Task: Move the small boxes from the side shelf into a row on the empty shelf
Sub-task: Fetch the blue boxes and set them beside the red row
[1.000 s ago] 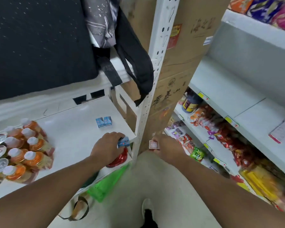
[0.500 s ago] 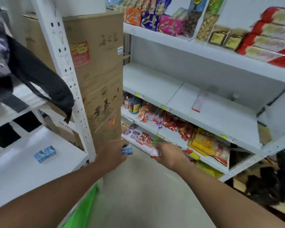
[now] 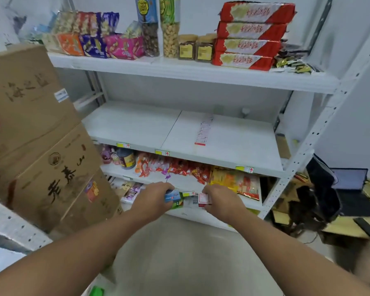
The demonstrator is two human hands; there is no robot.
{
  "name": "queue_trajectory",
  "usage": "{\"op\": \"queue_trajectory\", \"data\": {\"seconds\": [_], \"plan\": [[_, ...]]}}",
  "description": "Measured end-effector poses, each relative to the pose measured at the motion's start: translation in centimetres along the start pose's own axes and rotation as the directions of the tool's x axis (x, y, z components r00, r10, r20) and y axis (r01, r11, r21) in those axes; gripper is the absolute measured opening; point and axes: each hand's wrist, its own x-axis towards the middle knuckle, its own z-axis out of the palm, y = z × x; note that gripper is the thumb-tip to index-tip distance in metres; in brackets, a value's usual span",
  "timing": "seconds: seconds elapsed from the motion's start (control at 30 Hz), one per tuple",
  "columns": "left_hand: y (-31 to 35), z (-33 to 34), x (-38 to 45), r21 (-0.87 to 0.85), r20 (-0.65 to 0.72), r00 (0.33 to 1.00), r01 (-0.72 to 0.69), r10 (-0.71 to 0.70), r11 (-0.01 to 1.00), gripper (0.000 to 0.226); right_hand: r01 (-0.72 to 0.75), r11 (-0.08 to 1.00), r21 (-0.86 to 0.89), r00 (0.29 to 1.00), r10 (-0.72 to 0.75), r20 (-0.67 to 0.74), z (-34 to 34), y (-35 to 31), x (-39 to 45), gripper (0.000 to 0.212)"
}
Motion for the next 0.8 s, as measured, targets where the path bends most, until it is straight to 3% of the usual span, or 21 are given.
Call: {"op": "queue_trajectory", "data": {"seconds": [0.2,0.4,0.63,0.8], "plan": [[3.2,3.1,5.3,0.004,0.056,0.998,-0.001,0.001,1.0,0.041,-0.06,0.996,0.062,0.998,0.059,0.023,0.2,6.8,1.1,0.031],[4.0,4.8,10.4,-0.047,0.068,0.997,-0.03,0.033,0.998,0.044,-0.117,0.986,0.115,0.993,0.117,0.013,0.6,9.6,3.7,0.034],[2.0,5.3,17.2,-0.164,0.074,0.991,-0.1,0.113,0.981,0.048,-0.224,0.974,0.028,0.975,0.223,0.021,0.3,11.2,7.3,0.024],[-0.4,5.2,21.6,-0.218,0.07,0.984,-0.146,0.165,0.965,0.047,-0.316,0.949,-0.017,0.948,0.317,0.034,-0.6,11.5,9.9,0.034]]}}
